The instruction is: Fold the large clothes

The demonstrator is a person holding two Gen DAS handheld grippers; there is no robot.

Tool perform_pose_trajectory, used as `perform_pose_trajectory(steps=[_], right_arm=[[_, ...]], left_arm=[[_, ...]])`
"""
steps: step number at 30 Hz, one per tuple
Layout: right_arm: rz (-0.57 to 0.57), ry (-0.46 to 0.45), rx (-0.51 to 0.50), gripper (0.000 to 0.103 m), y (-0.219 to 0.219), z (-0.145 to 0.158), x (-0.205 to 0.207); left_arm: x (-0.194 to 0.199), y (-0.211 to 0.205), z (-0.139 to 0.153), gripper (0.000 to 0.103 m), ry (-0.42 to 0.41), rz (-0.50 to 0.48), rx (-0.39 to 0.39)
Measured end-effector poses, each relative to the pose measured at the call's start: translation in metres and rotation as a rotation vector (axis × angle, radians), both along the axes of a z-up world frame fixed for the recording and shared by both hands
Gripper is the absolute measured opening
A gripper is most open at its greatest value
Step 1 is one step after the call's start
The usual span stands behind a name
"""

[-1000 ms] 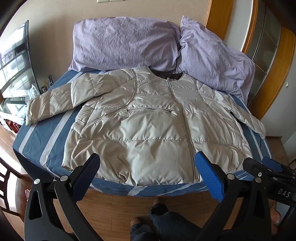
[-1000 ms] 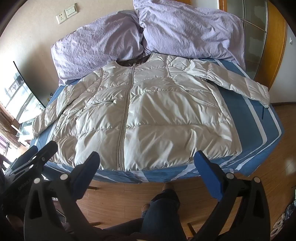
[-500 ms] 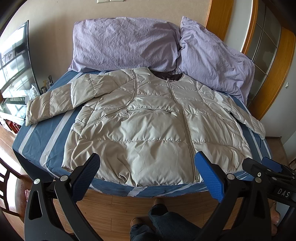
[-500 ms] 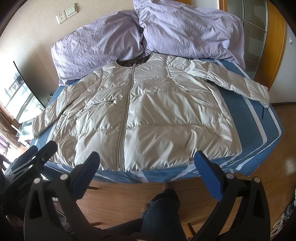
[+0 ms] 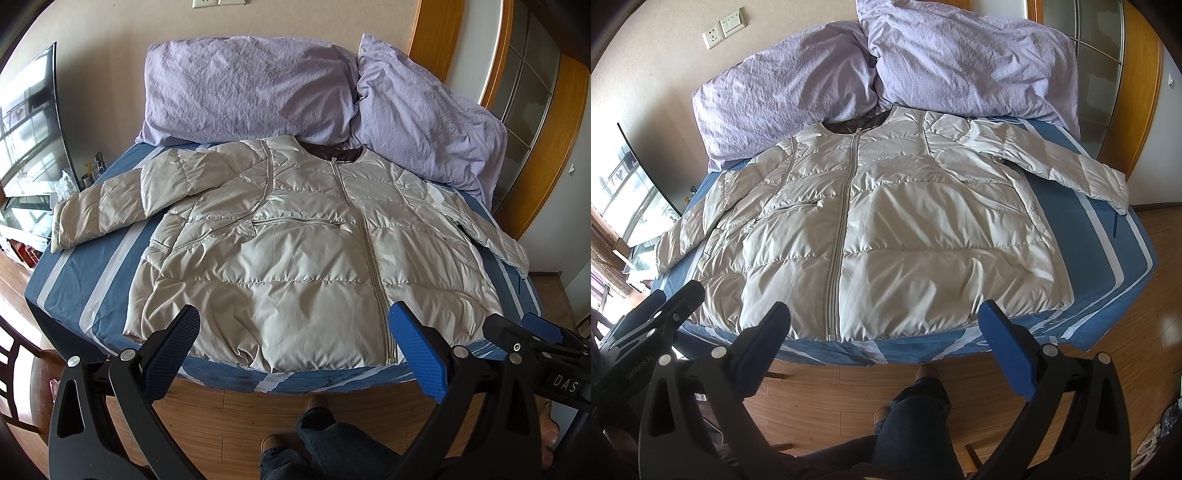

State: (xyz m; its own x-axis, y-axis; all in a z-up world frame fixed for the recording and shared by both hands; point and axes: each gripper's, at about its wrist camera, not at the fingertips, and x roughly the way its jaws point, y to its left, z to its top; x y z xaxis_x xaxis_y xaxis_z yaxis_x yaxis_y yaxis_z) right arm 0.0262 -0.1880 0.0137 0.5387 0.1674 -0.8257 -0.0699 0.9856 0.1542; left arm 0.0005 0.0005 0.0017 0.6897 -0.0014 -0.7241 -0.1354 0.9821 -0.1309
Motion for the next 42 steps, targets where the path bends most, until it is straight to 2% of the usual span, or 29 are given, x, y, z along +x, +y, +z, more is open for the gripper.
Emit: perform_pose_trajectory(steps=[42], right_arm=[[0.0,-0.002,0.002,0.101,0.001,0.0004,0.0002]], left_arm=[[0.002,-0.0022,0.005,0.102,-0.003,0.0,0.001]])
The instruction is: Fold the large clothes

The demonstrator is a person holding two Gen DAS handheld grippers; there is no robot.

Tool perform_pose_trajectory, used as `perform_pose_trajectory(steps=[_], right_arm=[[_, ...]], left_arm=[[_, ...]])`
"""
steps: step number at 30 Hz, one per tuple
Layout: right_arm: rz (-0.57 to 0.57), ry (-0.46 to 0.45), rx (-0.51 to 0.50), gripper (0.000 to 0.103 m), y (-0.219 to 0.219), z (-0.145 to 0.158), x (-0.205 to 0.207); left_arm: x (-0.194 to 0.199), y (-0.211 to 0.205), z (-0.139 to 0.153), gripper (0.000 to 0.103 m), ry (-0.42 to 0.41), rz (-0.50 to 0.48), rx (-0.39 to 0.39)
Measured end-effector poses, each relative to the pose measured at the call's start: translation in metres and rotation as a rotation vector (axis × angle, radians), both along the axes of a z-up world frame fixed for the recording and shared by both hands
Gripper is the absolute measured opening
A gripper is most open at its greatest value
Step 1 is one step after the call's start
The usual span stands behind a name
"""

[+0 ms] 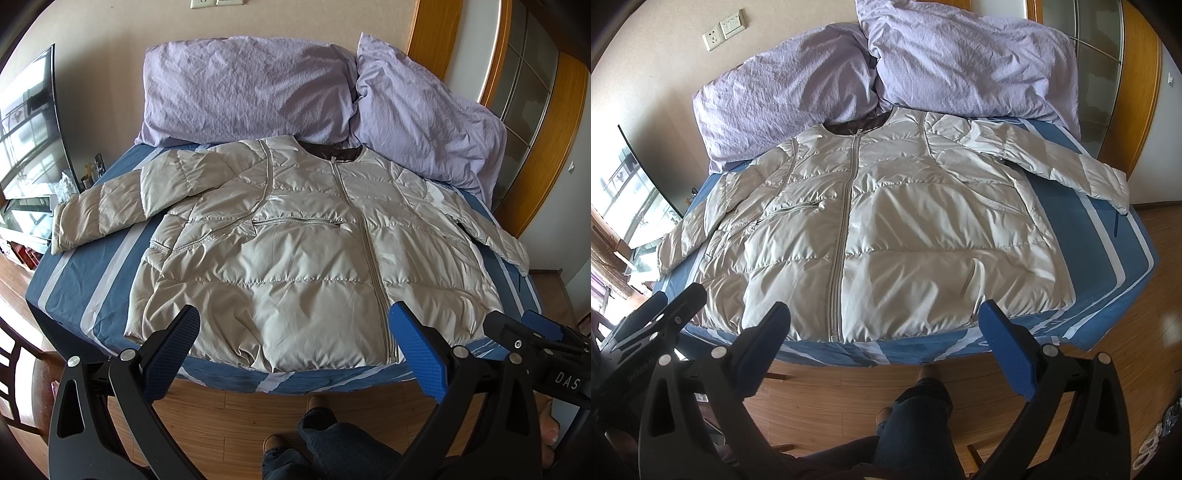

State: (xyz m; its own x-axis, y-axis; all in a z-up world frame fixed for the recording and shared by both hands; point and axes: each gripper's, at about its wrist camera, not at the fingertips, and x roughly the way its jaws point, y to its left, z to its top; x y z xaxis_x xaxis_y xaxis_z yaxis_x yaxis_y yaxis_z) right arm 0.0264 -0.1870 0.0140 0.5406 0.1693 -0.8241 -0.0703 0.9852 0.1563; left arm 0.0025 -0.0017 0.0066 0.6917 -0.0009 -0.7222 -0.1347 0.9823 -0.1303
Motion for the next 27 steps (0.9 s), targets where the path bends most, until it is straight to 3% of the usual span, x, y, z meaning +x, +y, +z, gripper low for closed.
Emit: perform_pose_trajectory(steps=[15,27], right_arm=[[-0.013,0.003,0.004,0.101,-0.002,-0.002,0.008],[-0.062,0.013,-0.022,0.101,-0.026,-0.009,0.054]], left_arm=[[0.005,-0.001,-0.007,0.102,0.016,0.004,-0.004],[0.058,-0.005,-0.021,0.102,0.075,0.009,0.053]])
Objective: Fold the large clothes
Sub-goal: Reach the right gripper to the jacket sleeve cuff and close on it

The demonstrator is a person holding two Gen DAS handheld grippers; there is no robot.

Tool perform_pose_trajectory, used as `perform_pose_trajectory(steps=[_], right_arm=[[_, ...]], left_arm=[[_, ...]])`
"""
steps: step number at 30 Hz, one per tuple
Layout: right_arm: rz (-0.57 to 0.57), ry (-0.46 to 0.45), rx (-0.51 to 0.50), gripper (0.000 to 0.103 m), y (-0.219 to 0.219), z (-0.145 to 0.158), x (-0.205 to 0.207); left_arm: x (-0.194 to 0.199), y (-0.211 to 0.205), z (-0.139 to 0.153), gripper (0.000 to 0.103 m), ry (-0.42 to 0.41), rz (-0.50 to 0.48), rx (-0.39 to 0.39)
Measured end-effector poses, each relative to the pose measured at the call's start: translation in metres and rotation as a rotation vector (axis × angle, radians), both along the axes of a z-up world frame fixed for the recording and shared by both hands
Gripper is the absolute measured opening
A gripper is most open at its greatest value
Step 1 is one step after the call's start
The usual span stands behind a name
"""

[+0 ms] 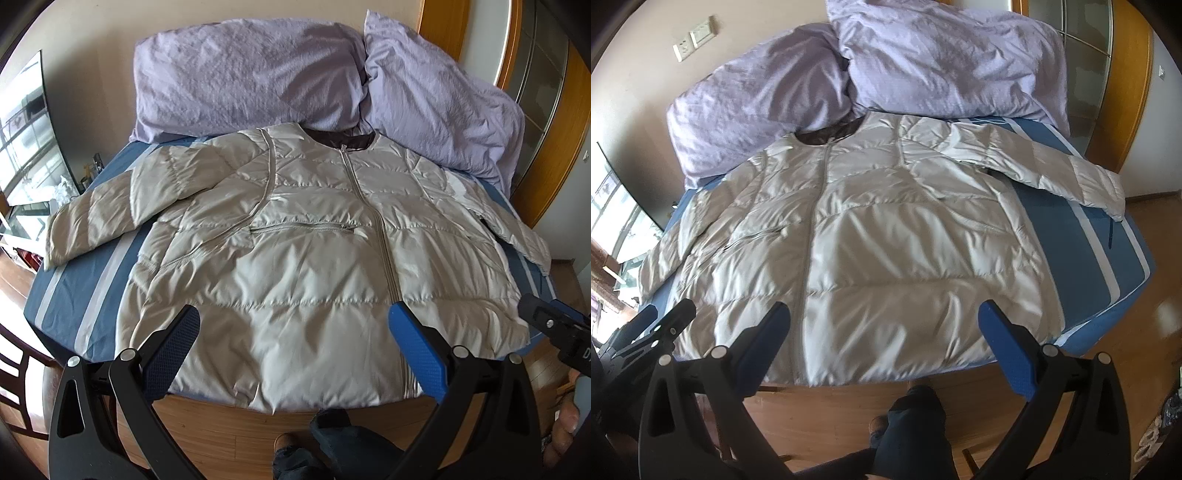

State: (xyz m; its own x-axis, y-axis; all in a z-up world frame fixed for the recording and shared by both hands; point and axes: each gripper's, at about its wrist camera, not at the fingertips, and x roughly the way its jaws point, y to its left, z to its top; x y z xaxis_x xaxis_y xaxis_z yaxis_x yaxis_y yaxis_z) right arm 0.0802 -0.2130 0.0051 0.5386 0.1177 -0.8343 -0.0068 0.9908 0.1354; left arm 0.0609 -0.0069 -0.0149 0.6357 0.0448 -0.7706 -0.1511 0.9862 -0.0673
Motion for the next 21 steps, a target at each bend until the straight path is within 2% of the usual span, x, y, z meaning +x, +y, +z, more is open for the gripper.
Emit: perform_pose_trajectory(steps=[13,17,21], right_arm=[[-0.089,0.049,-0.012,0.101,-0.052,-0.02,0.076],[-0.162,0.051,-0.036,0.101,-0.092,-0.029,0.112],[-0.313,0.067,-0.036,0.101,-0.165,-0.039,0.156]], left_arm=[[0.082,-0.016,-0.017,0.102,0.061,0.006,0.037],[0.106,-0.017,-0.028,0.102,0.09,0.031,0.052],[0.127,-0.017,-0.039,0.102,0.123,0.054,0.068]])
